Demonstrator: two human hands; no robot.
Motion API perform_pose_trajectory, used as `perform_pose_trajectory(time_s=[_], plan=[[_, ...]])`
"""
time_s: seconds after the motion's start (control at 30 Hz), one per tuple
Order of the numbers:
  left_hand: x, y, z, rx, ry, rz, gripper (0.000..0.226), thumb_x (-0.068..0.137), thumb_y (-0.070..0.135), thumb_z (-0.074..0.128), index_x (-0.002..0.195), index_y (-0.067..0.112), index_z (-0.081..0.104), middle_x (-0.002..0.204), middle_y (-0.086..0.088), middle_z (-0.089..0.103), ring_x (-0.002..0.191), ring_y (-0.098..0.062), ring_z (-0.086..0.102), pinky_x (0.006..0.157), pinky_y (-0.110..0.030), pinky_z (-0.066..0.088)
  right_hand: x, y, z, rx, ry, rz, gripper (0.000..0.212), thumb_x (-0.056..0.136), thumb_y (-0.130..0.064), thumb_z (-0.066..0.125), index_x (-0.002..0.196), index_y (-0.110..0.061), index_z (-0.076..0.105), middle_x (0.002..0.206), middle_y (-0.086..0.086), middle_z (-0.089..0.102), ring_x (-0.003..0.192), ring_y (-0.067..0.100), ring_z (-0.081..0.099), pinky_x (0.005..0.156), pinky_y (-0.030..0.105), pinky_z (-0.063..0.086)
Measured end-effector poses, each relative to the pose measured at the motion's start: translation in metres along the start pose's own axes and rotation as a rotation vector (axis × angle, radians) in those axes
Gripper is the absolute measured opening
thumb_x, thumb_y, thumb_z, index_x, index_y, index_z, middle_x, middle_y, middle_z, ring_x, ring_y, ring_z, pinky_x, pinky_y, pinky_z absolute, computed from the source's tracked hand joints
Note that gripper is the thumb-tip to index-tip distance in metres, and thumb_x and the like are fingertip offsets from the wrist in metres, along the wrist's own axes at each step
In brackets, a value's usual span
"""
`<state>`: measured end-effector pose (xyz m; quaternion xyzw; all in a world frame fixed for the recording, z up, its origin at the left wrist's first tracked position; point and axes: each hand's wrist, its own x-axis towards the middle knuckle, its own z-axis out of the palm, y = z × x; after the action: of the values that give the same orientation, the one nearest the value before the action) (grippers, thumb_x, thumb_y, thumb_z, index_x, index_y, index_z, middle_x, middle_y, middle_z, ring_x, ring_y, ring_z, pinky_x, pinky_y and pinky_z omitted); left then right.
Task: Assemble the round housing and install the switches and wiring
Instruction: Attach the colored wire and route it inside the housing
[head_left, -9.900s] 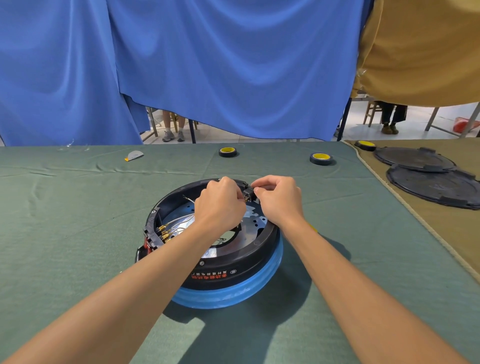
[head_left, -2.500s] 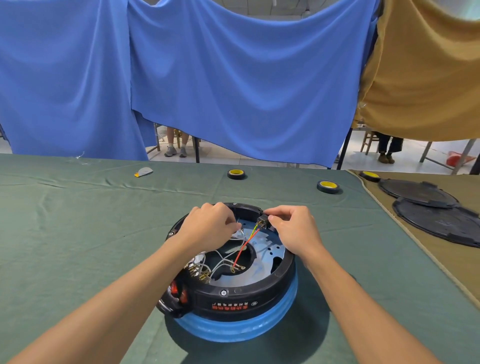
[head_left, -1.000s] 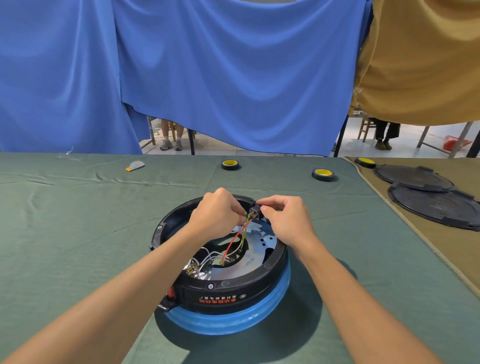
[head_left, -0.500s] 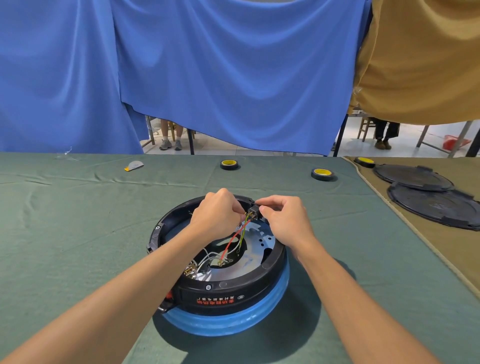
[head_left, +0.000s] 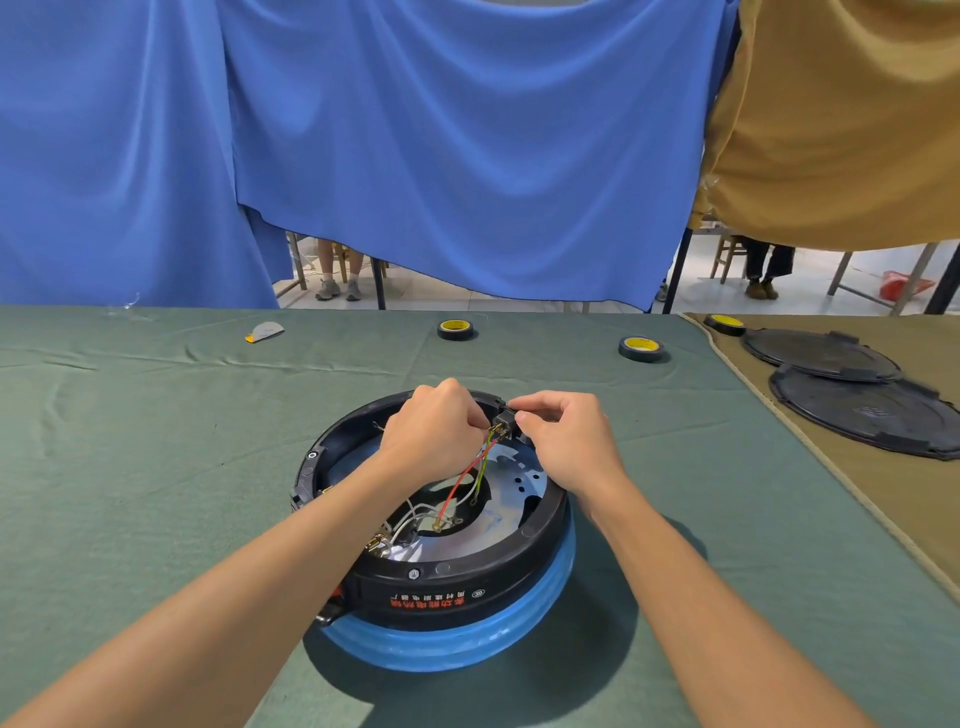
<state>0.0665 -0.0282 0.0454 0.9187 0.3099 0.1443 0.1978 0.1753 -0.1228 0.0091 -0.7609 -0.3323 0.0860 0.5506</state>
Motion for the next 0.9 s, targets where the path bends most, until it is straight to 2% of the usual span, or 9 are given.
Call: perform_pose_trajectory(time_s=[0.2,0.33,0.57,0.7,0.77,0.9], plan=[[0.005,0.002,0.002,0.013,0.003,-0.010,0.031,0.079,0.001,0.053,0.085,0.018,0.078,0.091,-0.009,0.071,0.090,-0.034,0.063,0.079,-0.044,0.057,0.000,-0.001,0.001,-0.010,0.016,0.001,0.021,0.092,-0.011,0.060,0.105,-0.019,0.075,0.100,-0.002,0.073,0.092,0.009,0.064,0.077,0.020,0.048],[0.012,0.002,0.003,-0.008,-0.010,-0.024,0.027,0.084,0.003,0.057,0.097,0.017,0.077,0.106,-0.013,0.069,0.098,-0.034,0.062,0.086,-0.044,0.055,-0.001,-0.002,0.001,-0.030,0.027,-0.001,0.021,0.092,-0.012,0.060,0.105,-0.018,0.076,0.101,-0.001,0.073,0.093,0.011,0.064,0.083,0.025,0.051],[0.014,0.005,0.002,-0.122,-0.008,-0.103,0.026,0.087,0.000,0.056,0.096,0.012,0.077,0.106,-0.016,0.068,0.100,-0.034,0.061,0.086,-0.040,0.056,-0.001,-0.003,0.000,-0.062,0.035,-0.012,0.020,0.092,-0.012,0.061,0.104,-0.018,0.076,0.101,-0.001,0.073,0.093,0.011,0.064,0.080,0.022,0.048],[0.015,0.003,-0.001,-0.200,-0.051,-0.151,0.020,0.090,0.002,0.062,0.099,0.011,0.077,0.105,-0.011,0.070,0.091,-0.023,0.060,0.073,-0.029,0.048,0.000,-0.003,-0.001,-0.078,0.028,-0.017,0.020,0.091,-0.013,0.061,0.102,-0.019,0.076,0.099,-0.002,0.074,0.091,0.011,0.065,0.081,0.025,0.051],[0.014,0.003,-0.003,-0.235,-0.068,-0.191,0.014,0.090,0.010,0.067,0.100,0.008,0.077,0.101,-0.011,0.071,0.084,-0.021,0.060,0.068,-0.027,0.045,0.000,-0.003,-0.002,-0.080,0.020,-0.009,0.020,0.091,-0.014,0.061,0.101,-0.021,0.077,0.098,-0.003,0.074,0.091,0.011,0.065,0.082,0.027,0.053],[0.012,0.001,-0.005,-0.257,-0.093,-0.224,0.021,0.089,0.019,0.070,0.099,0.002,0.075,0.089,-0.012,0.071,0.079,-0.021,0.062,0.063,-0.027,0.045,0.001,-0.003,-0.002,-0.063,0.015,0.004,0.019,0.091,-0.014,0.061,0.097,-0.023,0.077,0.093,-0.006,0.073,0.091,0.011,0.065,0.083,0.030,0.054]])
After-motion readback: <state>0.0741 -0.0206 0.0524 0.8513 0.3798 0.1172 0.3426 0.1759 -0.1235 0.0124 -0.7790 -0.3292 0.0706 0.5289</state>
